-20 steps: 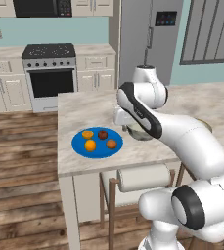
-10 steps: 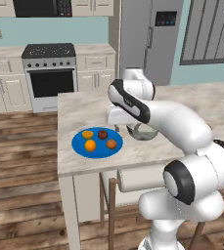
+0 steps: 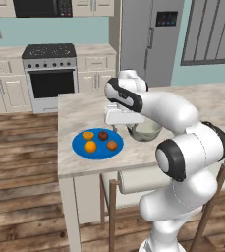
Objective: Take the fruits from the plate on the dining counter and place two fruits in each bowl.
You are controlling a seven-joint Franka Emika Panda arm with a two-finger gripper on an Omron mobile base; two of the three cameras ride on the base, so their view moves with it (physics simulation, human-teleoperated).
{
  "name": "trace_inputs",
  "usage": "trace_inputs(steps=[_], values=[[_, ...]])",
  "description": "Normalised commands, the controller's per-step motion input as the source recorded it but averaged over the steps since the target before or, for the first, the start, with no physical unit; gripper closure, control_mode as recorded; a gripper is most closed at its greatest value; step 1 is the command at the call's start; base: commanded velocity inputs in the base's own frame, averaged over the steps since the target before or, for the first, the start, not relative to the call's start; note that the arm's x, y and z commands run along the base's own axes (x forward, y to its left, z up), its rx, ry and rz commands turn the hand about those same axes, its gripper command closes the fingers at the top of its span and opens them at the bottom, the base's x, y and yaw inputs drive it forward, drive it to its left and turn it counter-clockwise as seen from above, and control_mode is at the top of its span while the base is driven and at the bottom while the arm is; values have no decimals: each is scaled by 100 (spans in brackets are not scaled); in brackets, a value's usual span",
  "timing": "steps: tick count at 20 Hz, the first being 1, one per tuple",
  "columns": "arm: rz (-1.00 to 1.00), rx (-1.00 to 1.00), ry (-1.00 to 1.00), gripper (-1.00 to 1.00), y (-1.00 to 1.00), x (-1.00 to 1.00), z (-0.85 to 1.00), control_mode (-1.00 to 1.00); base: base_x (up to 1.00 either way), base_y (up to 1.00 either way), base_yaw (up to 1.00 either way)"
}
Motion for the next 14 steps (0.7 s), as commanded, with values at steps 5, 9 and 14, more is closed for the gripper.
trace_inputs(steps=[5,9,14], values=[[-3,0,-23,-100,0,1,-32,-100,0,0,0],[-8,0,-28,-100,1,0,-42,-100,0,0,0],[-13,0,-15,-100,17,6,-22,-100,0,0,0]])
